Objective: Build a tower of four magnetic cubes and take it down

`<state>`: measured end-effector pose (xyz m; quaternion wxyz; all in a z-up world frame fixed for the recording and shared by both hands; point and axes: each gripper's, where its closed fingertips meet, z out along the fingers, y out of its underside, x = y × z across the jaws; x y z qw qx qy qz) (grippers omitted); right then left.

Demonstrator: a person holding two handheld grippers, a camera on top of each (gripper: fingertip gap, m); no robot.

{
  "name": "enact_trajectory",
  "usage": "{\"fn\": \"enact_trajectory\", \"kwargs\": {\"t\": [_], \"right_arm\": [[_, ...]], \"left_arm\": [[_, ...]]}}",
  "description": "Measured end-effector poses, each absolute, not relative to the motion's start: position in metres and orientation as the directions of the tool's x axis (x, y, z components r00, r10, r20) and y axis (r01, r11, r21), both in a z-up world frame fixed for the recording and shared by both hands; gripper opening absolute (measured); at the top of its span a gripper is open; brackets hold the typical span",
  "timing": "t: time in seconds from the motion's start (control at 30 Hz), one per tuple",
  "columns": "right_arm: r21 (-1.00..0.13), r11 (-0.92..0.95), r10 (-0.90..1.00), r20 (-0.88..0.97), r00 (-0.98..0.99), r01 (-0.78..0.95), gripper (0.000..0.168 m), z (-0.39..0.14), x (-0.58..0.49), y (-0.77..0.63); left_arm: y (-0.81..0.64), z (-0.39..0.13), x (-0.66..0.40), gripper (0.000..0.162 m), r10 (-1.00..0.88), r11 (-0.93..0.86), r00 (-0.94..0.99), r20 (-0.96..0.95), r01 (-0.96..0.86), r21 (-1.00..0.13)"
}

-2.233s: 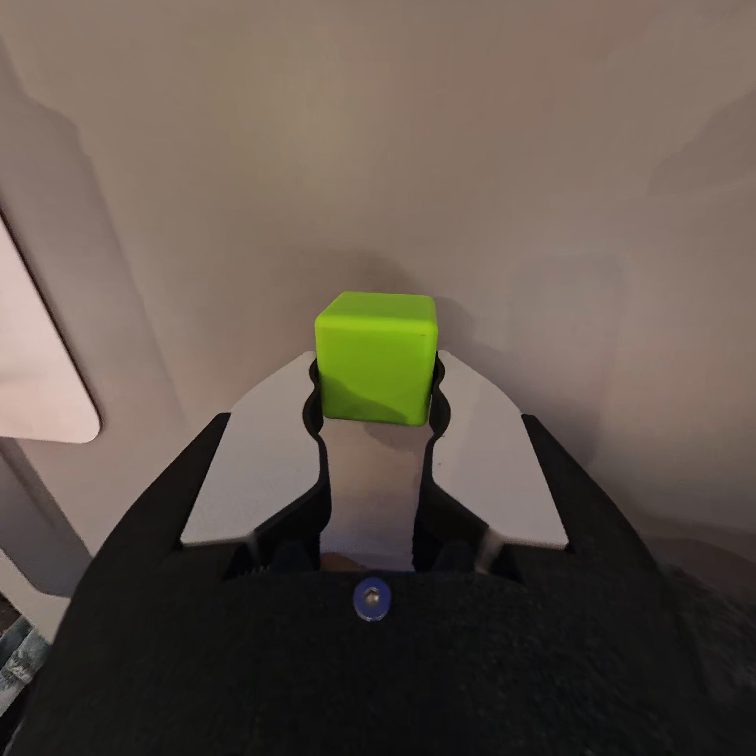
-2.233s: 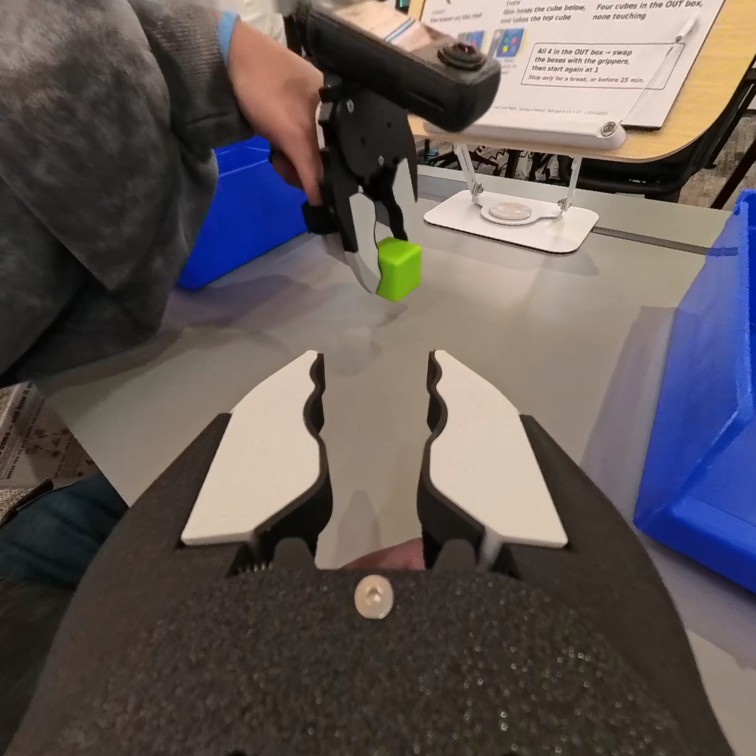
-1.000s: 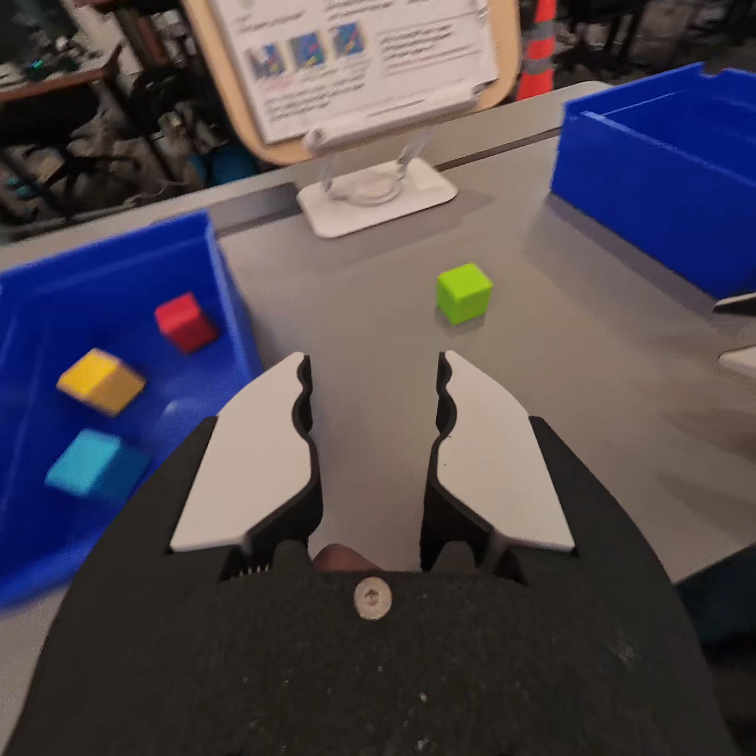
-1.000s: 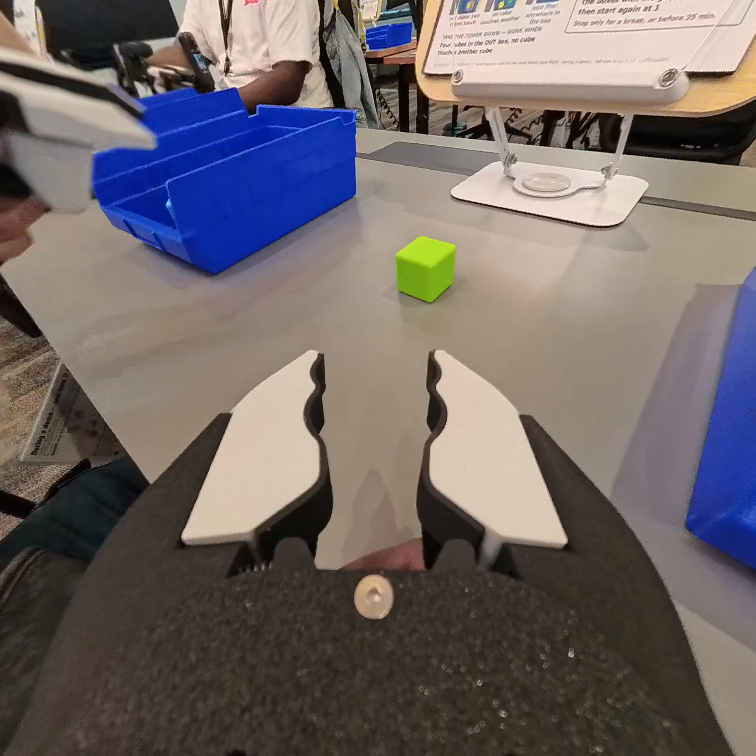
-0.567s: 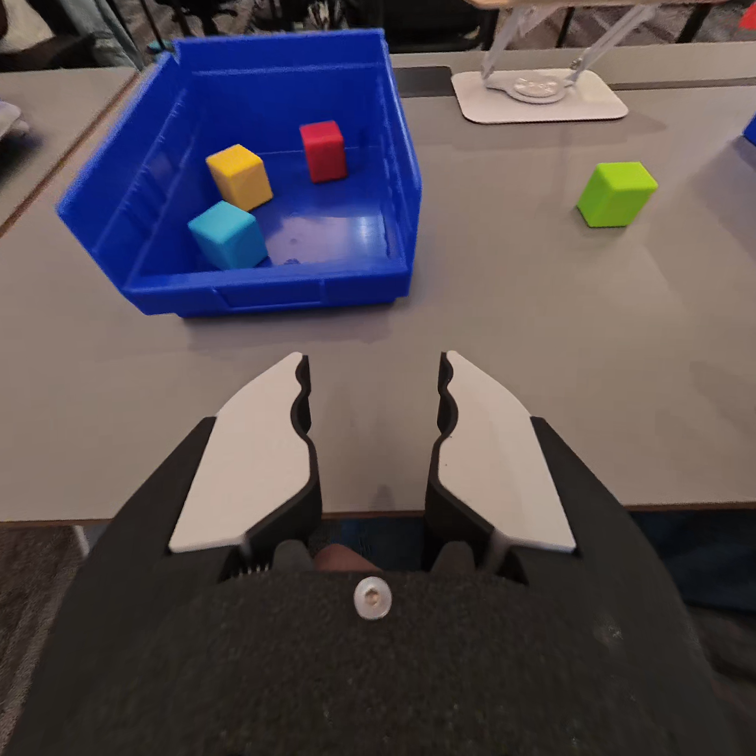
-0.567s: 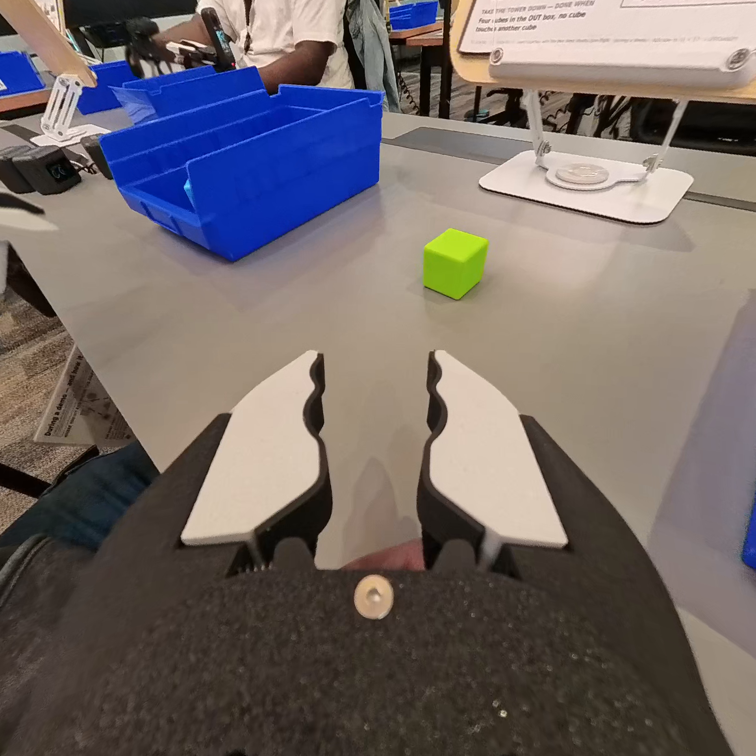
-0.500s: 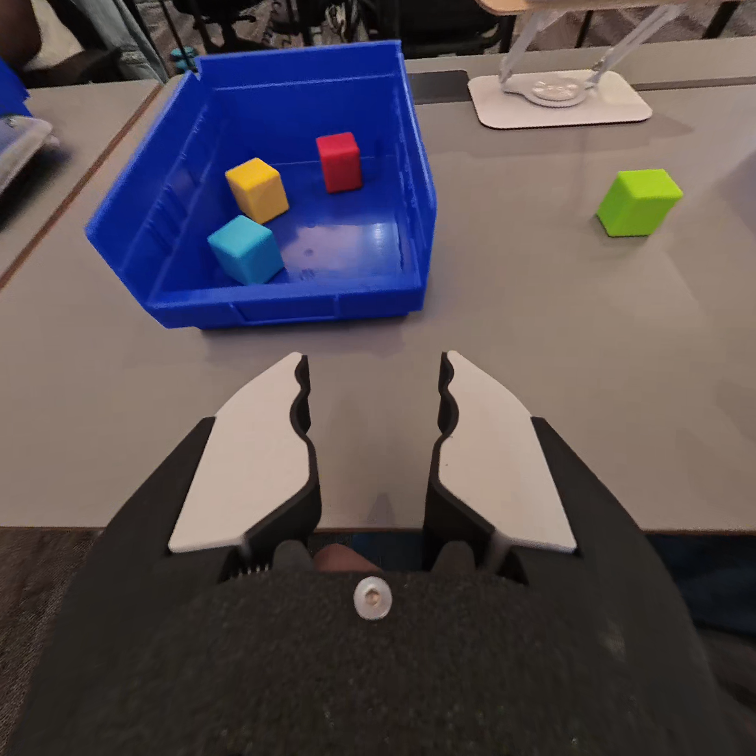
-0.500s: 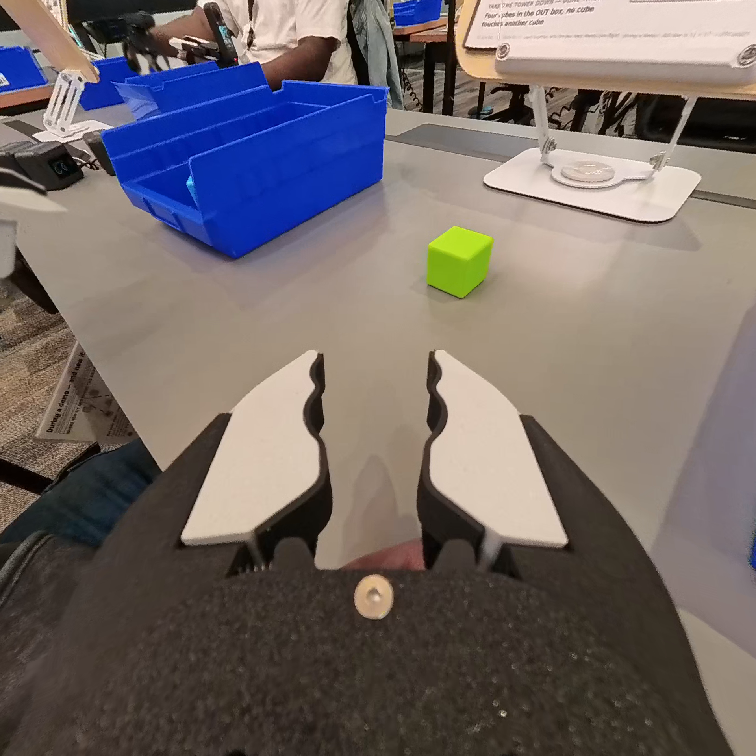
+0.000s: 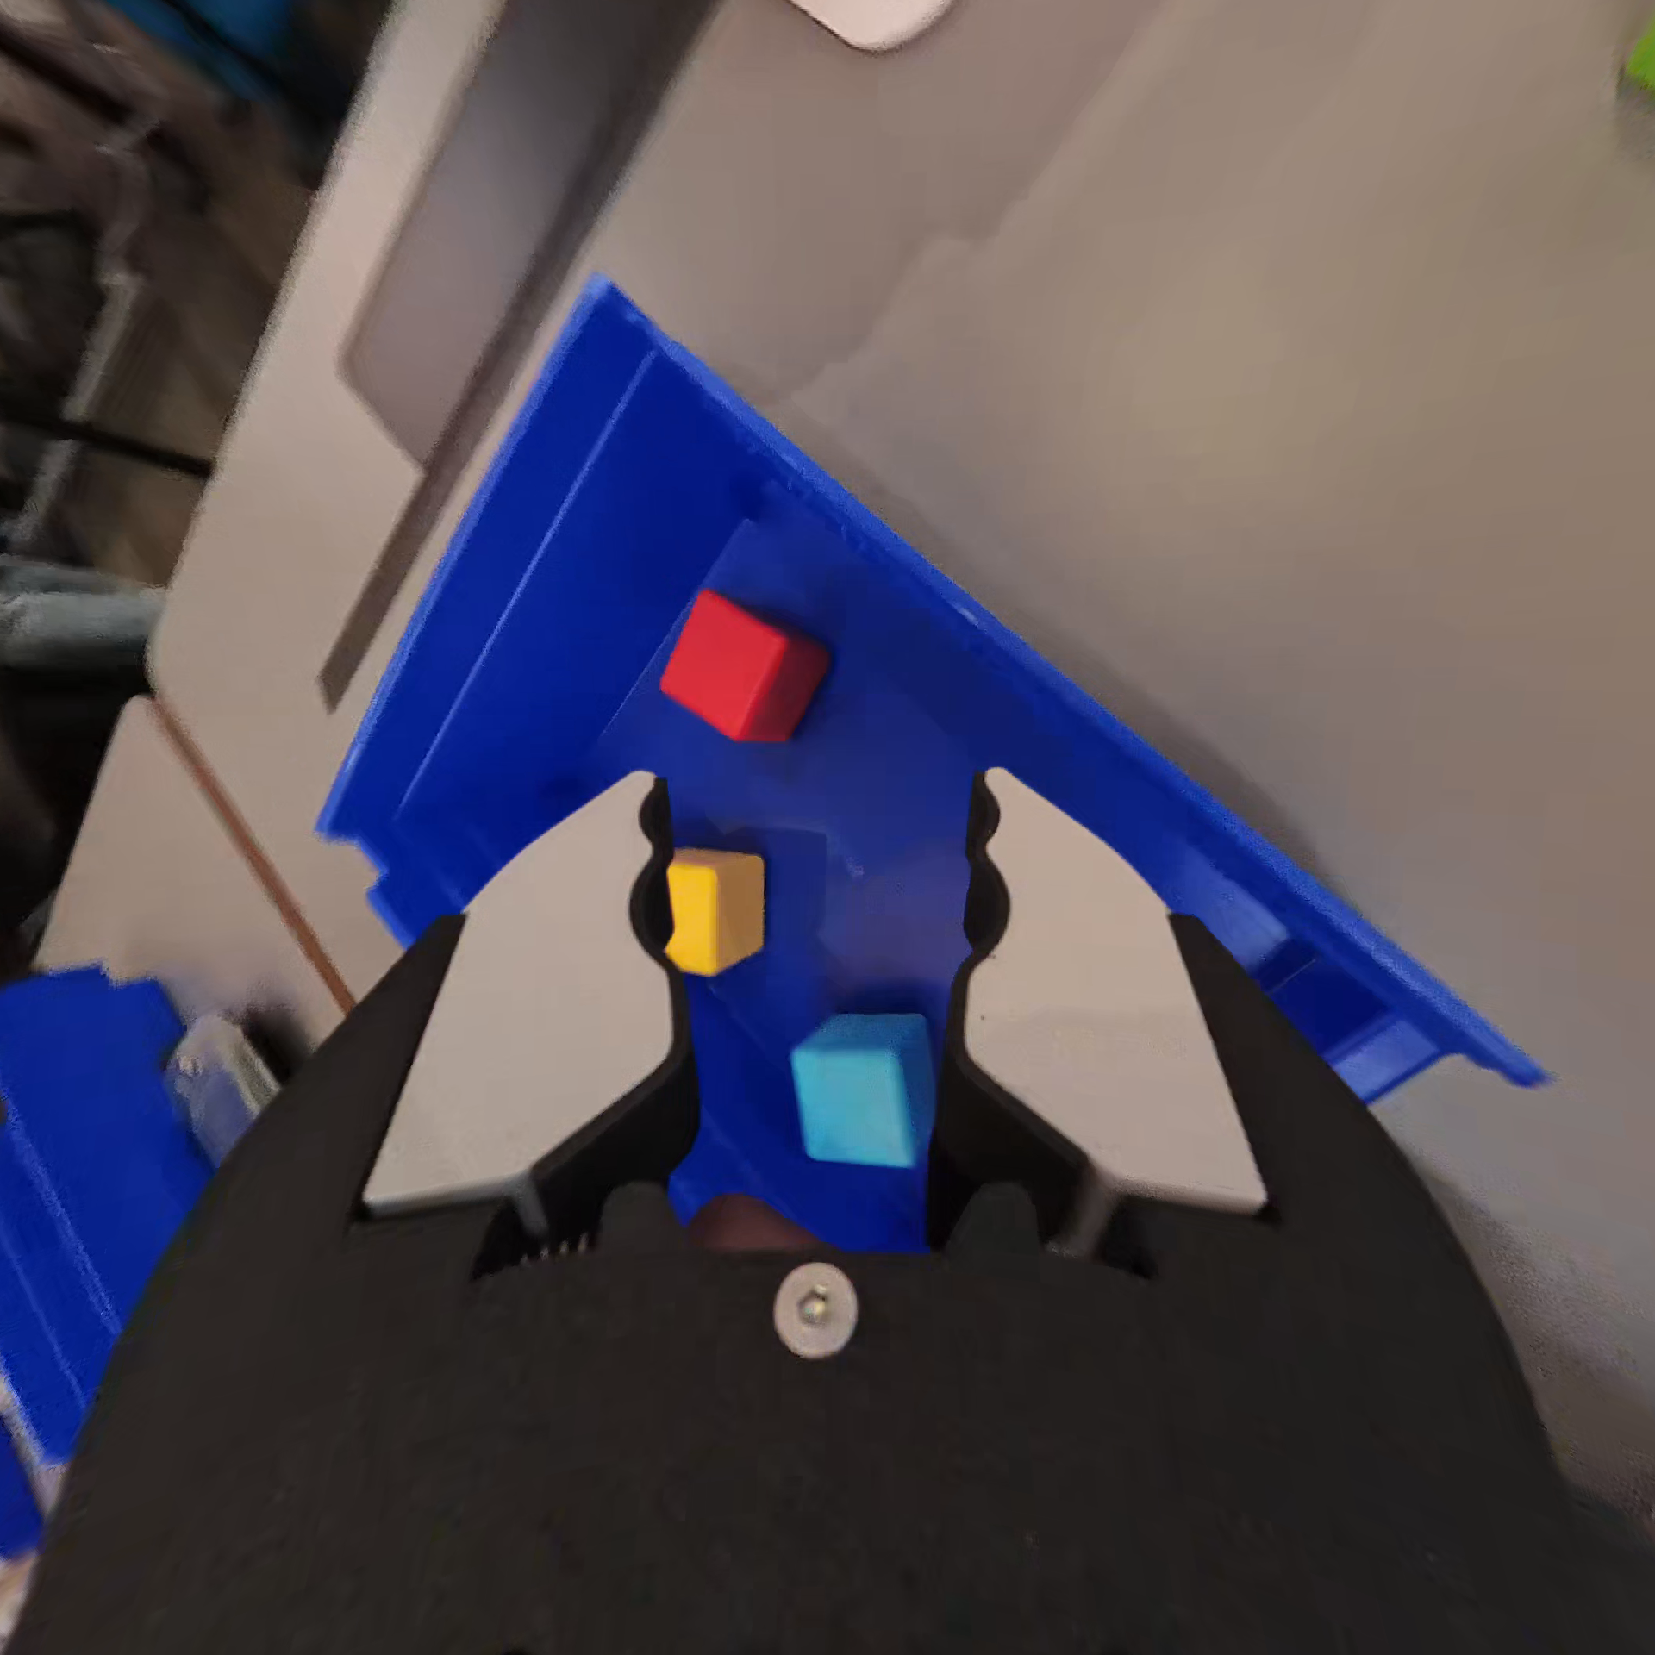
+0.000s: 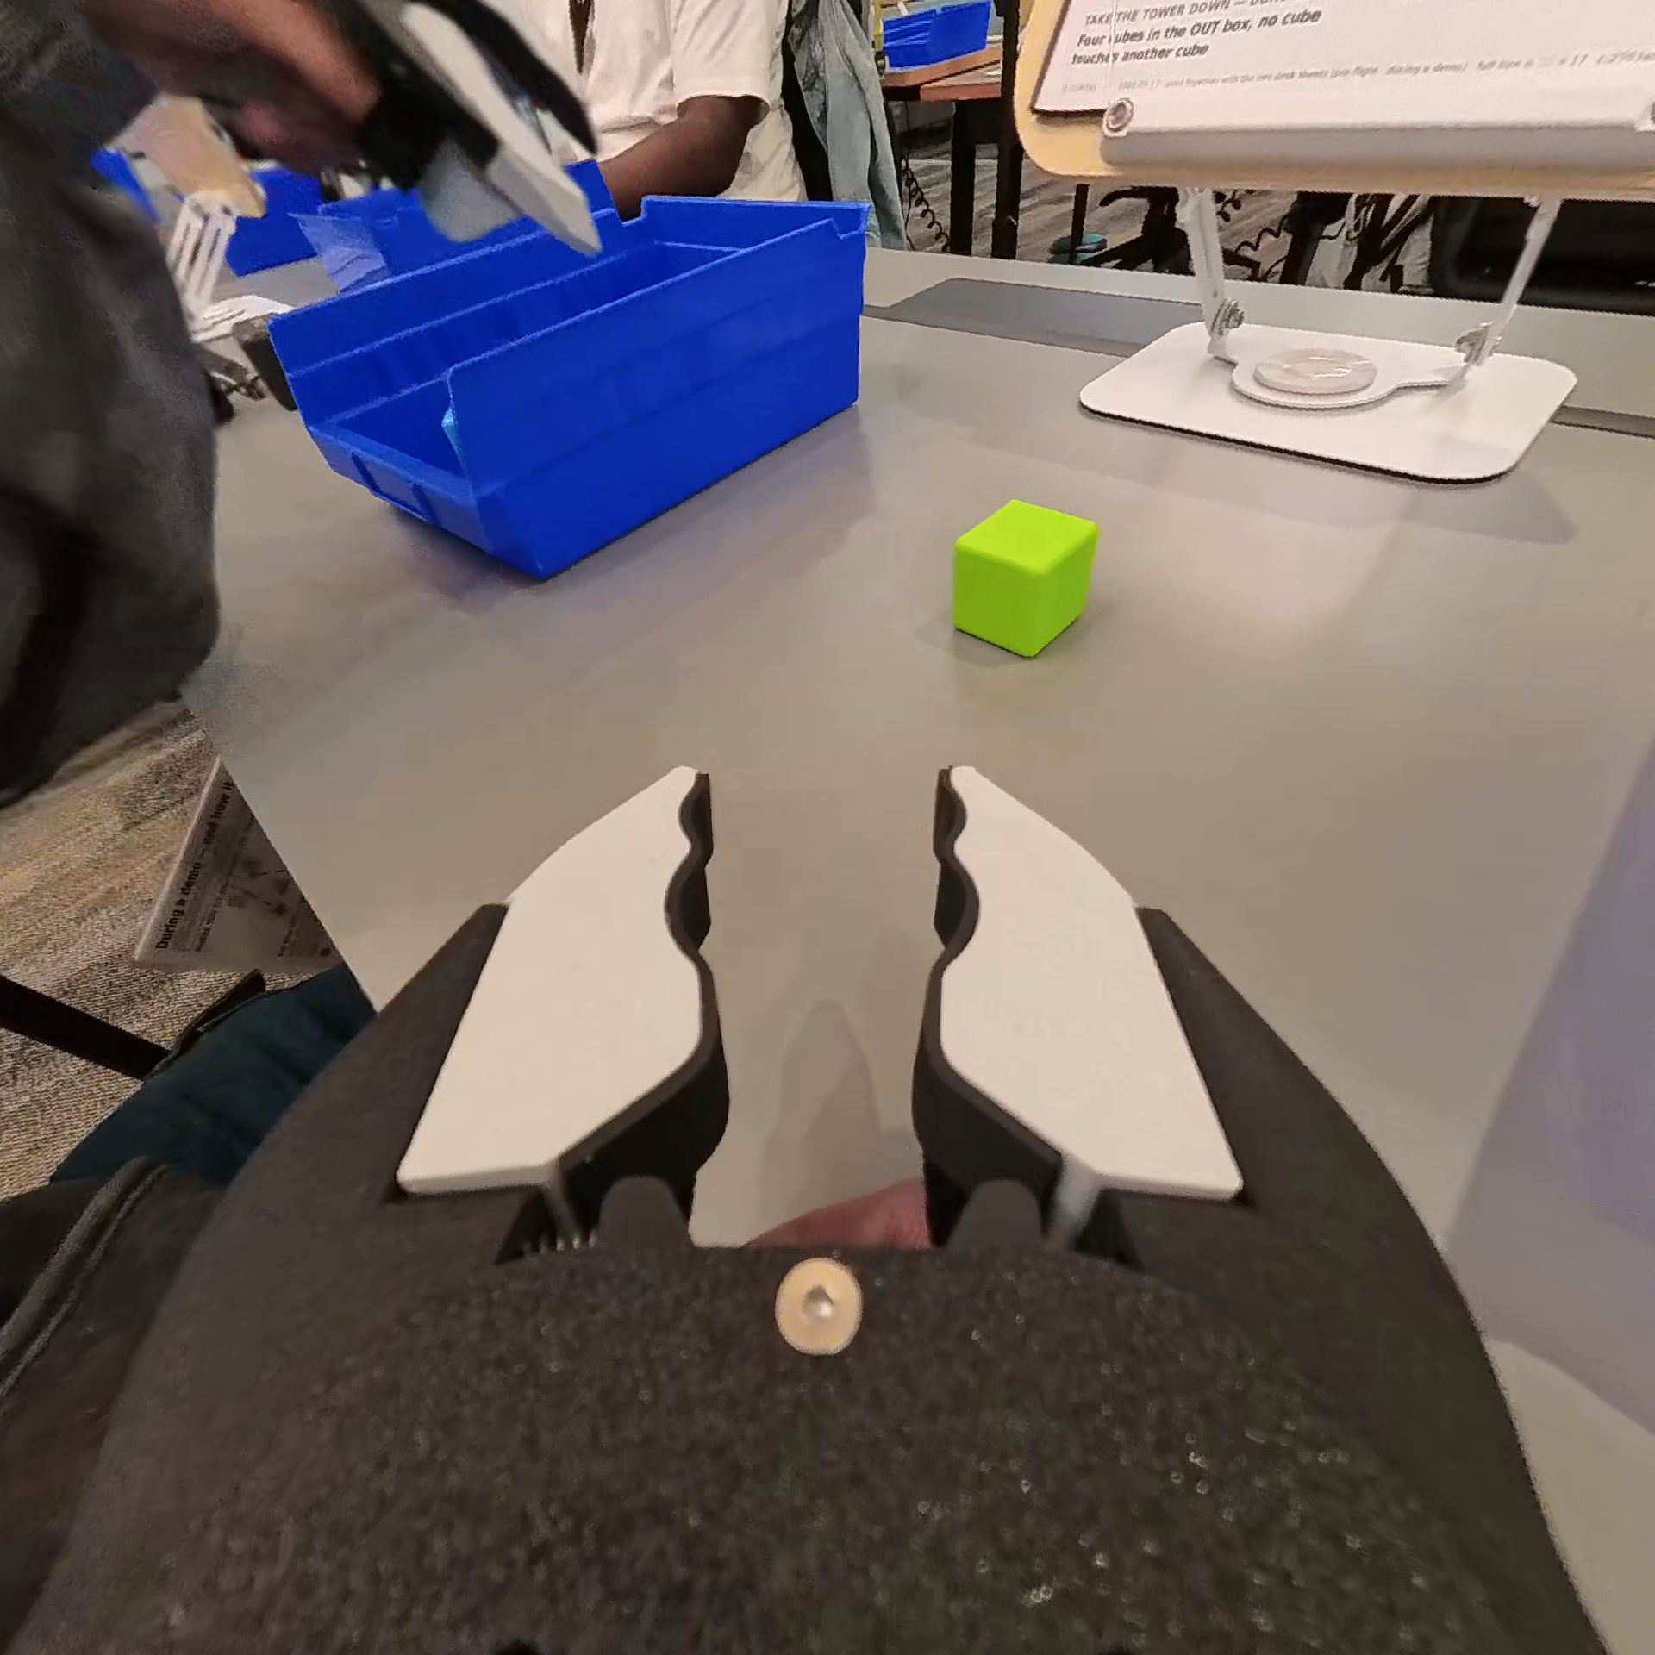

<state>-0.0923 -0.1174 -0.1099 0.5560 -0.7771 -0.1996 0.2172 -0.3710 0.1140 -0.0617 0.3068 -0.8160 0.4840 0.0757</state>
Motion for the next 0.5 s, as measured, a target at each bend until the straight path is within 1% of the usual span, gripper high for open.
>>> {"fn": "enact_trajectory", "kwargs": {"t": [0.03,0.13,0.23,0.3,0.4,0.5], "right_arm": [[-0.951,-0.301,0.555,-0.112,0.825,0.074,0.048,-0.111,-0.094,-0.118],[-0.947,-0.317,0.566,-0.142,0.812,0.056,0.048,-0.111,-0.100,-0.120],[-0.940,-0.340,0.590,-0.206,0.780,0.009,0.048,-0.104,-0.110,-0.123],[-0.941,-0.338,0.599,-0.208,0.773,0.009,0.048,-0.100,-0.113,-0.124],[-0.942,-0.335,0.599,-0.196,0.777,0.021,0.048,-0.098,-0.112,-0.124],[-0.939,-0.343,0.599,-0.222,0.769,-0.004,0.048,-0.094,-0.111,-0.124]], "left_arm": [[0.125,-0.068,-0.370,0.062,-0.788,-0.326,0.469,-0.398,-0.867,-0.377],[0.150,-0.087,-0.370,0.050,-0.892,-0.249,0.321,-0.319,-0.936,-0.247],[0.175,-0.104,-0.374,0.052,-0.937,-0.209,0.246,-0.249,-0.964,-0.167],[0.184,-0.117,-0.376,0.054,-0.956,-0.202,0.223,-0.192,-0.972,-0.120],[0.196,-0.132,-0.383,0.055,-0.968,-0.158,0.161,-0.193,-0.987,-0.034],[0.200,-0.142,-0.382,0.055,-0.976,-0.136,0.138,-0.167,-0.990,-0.022]]}}
